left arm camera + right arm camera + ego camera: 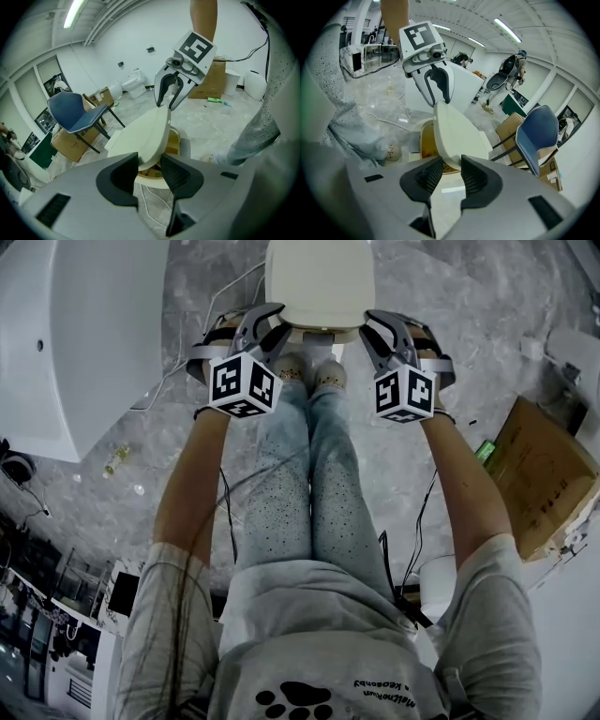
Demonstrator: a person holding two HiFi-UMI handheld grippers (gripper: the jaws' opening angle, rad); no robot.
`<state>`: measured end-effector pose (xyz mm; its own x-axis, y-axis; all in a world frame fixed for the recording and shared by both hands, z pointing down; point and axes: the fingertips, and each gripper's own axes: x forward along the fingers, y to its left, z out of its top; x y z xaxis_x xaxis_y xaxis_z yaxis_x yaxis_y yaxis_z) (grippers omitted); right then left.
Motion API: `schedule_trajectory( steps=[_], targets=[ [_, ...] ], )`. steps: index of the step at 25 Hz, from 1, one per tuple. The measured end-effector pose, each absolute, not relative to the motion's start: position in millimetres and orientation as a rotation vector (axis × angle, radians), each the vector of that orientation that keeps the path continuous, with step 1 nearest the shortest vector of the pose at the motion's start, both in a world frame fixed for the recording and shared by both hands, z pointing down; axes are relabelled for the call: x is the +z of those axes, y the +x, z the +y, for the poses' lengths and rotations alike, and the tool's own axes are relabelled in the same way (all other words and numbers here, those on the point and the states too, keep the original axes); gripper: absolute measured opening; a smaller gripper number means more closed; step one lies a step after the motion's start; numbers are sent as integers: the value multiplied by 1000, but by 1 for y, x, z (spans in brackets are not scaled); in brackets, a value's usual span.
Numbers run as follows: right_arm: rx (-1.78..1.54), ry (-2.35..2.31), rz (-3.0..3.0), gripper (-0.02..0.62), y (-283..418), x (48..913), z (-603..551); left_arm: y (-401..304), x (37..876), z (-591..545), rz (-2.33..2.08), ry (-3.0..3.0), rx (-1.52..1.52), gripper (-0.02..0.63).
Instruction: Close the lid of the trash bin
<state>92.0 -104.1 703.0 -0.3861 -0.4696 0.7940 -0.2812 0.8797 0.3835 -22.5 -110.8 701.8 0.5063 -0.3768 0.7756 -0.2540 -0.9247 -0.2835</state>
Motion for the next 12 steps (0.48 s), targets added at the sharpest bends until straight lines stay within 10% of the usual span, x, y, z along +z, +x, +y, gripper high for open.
schedule_trajectory(
  steps=[12],
  targets=[
    [-263, 524, -1945, 135, 92, 722, -94, -23, 720, -100, 503, -2561, -1450, 160]
  ],
)
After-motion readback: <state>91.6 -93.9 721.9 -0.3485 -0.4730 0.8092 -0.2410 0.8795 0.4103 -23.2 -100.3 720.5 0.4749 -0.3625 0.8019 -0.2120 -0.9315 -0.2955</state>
